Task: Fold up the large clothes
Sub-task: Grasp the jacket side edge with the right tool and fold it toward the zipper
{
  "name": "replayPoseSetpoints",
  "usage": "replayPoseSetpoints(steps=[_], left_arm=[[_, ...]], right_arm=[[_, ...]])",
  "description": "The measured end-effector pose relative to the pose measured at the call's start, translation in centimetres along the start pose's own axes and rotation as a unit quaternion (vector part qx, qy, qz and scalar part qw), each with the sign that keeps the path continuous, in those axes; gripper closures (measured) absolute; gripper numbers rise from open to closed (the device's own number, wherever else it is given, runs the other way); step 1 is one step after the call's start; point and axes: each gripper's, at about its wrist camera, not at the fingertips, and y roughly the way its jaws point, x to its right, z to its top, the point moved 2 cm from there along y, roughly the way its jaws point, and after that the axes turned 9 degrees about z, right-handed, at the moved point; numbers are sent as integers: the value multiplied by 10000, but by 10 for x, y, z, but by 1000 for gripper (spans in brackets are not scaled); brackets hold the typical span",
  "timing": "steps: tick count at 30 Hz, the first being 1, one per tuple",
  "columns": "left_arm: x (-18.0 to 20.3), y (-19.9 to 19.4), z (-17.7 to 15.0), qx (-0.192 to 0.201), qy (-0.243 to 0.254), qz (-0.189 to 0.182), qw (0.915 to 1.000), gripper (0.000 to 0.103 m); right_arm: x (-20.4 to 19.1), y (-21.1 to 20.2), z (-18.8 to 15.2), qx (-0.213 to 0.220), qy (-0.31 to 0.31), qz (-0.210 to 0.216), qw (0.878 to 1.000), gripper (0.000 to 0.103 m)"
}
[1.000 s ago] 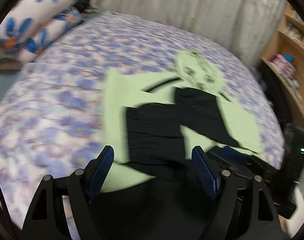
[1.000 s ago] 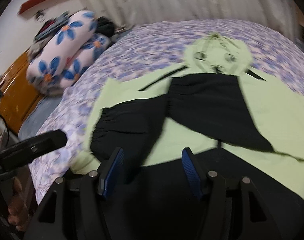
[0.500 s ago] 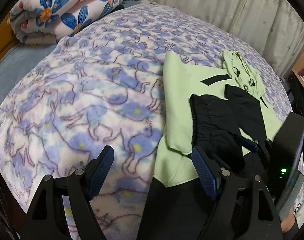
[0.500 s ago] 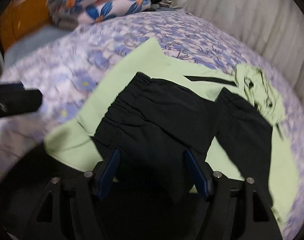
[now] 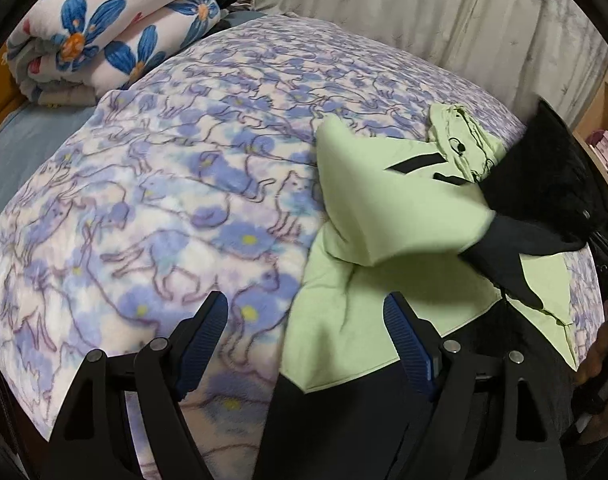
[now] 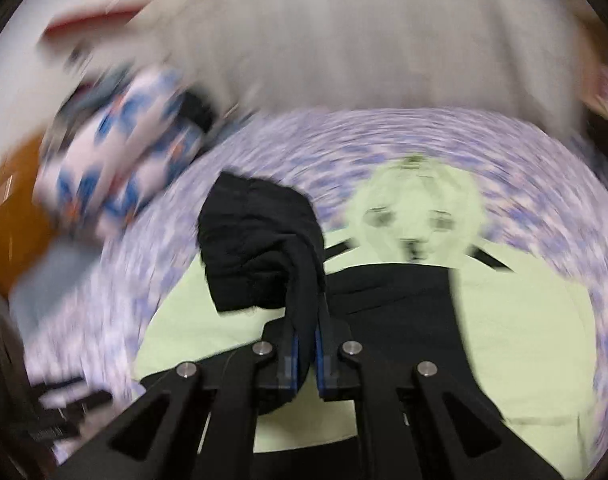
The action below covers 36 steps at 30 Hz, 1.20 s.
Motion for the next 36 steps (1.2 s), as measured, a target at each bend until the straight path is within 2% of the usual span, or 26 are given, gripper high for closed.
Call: replayPoseSetpoints(steps=[1, 3, 4, 5, 7, 9, 12, 14, 16, 19, 22, 26, 32, 33, 34, 35, 36], left_arm=[[4, 1, 0, -13, 40, -12, 10000, 24], [11, 3, -1, -38, 115, -18, 9999, 24], [15, 5, -2, -55, 167, -21, 9998, 24], [19, 6, -2, -74, 226, -17, 9997, 24], [26, 9, -1, -99, 349, -1, 9993, 24], [32, 14, 2, -123, 510, 37, 9986, 24], [42, 24, 11, -201, 743, 61, 9970, 24], [48, 37, 22, -287, 890, 27, 9956, 24], [53, 50, 34, -349, 996, -9, 9944, 24], [56, 78, 56, -530, 1078, 16, 9928, 24], [58, 101, 75, -678, 1023, 146, 9923, 24], [72, 126, 90, -773, 1151, 90, 9903, 24], [87, 164, 96, -1085, 1147, -36, 9875, 24], [88, 167, 97, -1106, 1110, -131, 9876, 30], [90, 168, 99, -1076, 1063, -259, 9882, 49], [91, 168, 100, -1069, 1027, -363, 9883, 58], [92, 168, 102, -1038, 1008, -340, 9889, 70]], right_arm=[[24, -4, -6, -31, 380, -150, 9992, 95], [63, -1, -27, -420, 915, -390, 9942, 78], [82, 0, -42, -690, 1166, -513, 9895, 61], [100, 1, -59, -929, 1394, -612, 9840, 57], [123, -4, -81, -1252, 1668, -682, 9756, 57], [141, -13, -93, -1333, 1950, -531, 9703, 57], [156, -28, -84, -1139, 2145, -235, 9698, 56], [161, -32, -76, -990, 2262, -47, 9690, 46], [171, -29, -67, -910, 2383, 10, 9669, 44], [185, -17, -48, -935, 2220, -173, 9704, 43], [197, -6, -39, -1048, 2259, -287, 9681, 44], [219, 11, -34, -1317, 2475, -90, 9599, 44], [232, 38, -35, -1695, 2380, -22, 9564, 44], [230, 39, -35, -1732, 2262, -1, 9586, 45], [224, 43, -34, -1814, 1987, -55, 9631, 62], [218, 45, -33, -1912, 1683, -186, 9668, 84], [210, 46, -30, -1927, 1409, -243, 9708, 86]])
